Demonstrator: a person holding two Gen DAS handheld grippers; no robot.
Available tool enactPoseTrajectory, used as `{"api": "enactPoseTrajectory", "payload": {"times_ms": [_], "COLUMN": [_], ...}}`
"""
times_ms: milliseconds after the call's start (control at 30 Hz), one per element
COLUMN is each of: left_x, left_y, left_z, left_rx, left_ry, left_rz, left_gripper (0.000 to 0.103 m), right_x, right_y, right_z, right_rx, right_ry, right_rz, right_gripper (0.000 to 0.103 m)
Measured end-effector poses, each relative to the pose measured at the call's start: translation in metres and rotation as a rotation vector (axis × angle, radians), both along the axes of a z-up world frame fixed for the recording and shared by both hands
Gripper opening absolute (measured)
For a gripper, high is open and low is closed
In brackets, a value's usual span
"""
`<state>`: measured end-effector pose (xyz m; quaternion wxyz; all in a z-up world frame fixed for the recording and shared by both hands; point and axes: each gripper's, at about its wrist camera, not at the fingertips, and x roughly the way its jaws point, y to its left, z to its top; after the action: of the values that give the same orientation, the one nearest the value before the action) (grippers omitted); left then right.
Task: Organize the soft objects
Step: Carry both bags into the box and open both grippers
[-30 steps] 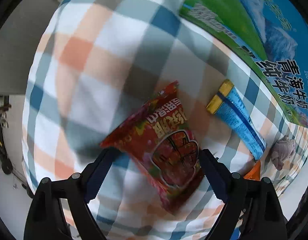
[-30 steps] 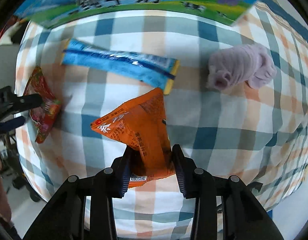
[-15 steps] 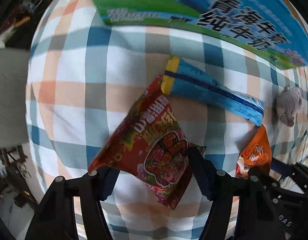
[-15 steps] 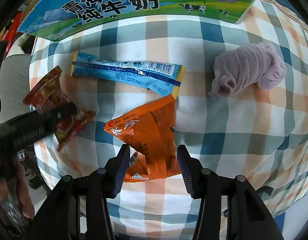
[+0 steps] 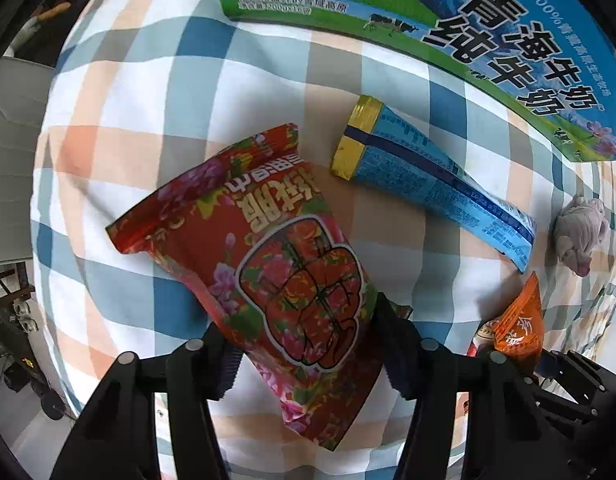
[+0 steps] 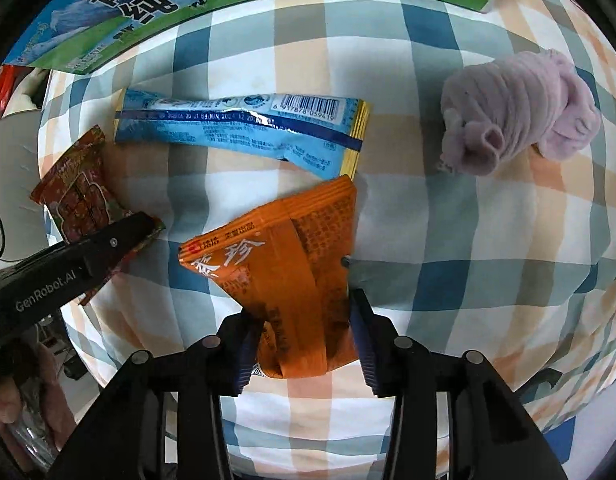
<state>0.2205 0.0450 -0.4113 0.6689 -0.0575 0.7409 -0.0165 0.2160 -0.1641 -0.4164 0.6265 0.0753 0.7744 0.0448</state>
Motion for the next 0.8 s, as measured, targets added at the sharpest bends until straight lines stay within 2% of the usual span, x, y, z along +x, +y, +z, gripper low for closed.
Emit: {"api": "enactPoseTrajectory", "payload": {"times_ms": [133,267,467,667,800], "left_x": [-0.002,-0.013,-0.028,-0.028,-0.006], "left_y": [-0.011,-0.016,-0.013,-0.018,-0.016], "left_z": [0.009,0.030,0.062,0.121,0.160], "left_rx": [0.033,0.038,-0.003,-0.077,-0.116], "left_ry": [-0.037,-0.080,-0.123,-0.188,-0.247], "left_rz": [-0.018,-0.027,-0.010,-0.013,-0.033], "left_gripper": [0.051,0.050,0.049,0.046,0.045], "right_x": [-0.013,-0.022,-0.031,-0.034,-0.029], "right_y": [0.006,0.007,0.003,-0.006,-0.013], "right_z": [0.003,0.010,0.027,0.061,0.093], "right_rx": [-0.012,-0.012,-0.008,0.021,0.056], "right_ry": [-0.014,-0.027,-0.057,-0.111,-0.164], "right_rz": [0.006,0.014,0.015,-0.004,-0.021], "right_gripper": [0.041,0.038,0.037,0.036,0.036]}}
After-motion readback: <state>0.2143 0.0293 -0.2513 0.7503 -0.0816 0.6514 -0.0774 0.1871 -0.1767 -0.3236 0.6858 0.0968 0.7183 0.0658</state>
